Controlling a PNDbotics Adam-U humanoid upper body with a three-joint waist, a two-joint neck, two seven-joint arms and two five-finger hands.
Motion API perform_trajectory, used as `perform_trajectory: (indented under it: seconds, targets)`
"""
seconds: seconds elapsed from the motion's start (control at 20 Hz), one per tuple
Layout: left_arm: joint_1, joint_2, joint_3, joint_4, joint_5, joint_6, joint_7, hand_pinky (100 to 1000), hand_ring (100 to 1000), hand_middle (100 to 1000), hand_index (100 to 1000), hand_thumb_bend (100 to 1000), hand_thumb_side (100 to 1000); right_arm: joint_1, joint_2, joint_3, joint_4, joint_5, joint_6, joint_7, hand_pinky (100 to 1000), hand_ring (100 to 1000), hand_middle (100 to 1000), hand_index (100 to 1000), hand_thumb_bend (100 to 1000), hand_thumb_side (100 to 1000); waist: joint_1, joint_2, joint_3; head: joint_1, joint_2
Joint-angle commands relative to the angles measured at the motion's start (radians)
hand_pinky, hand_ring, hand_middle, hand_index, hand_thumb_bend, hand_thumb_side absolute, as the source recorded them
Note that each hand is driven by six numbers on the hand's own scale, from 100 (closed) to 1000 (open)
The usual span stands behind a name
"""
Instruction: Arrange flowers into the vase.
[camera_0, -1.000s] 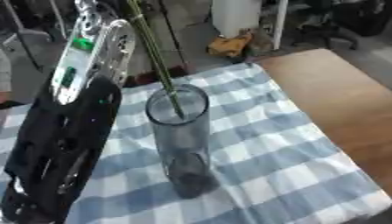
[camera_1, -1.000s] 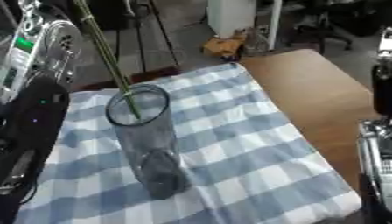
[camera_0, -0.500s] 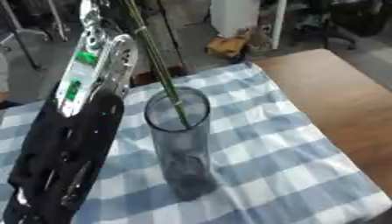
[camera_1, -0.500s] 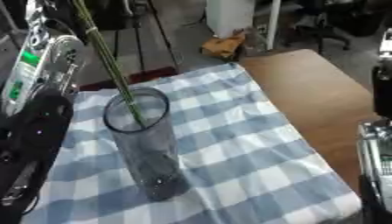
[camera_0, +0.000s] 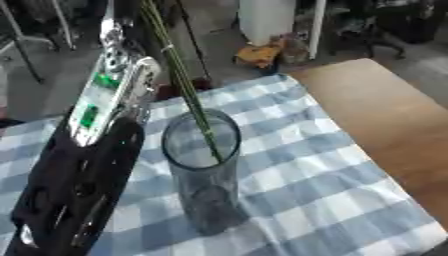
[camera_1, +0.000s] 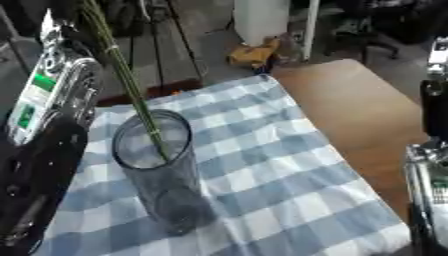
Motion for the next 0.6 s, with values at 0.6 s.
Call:
perform_trajectory:
  seconds: [0.6]
  targets:
    - [-0.044,0.008,0.020,0.025,-0.171,-0.195,-0.083,100,100,100,100,100,780,-0.025,-0.015,-0.006,-0.016,-0.044,-0.007,0.006,822,814,541,813,100,719,-0.007,0.002,-0.016,0.007,-0.046]
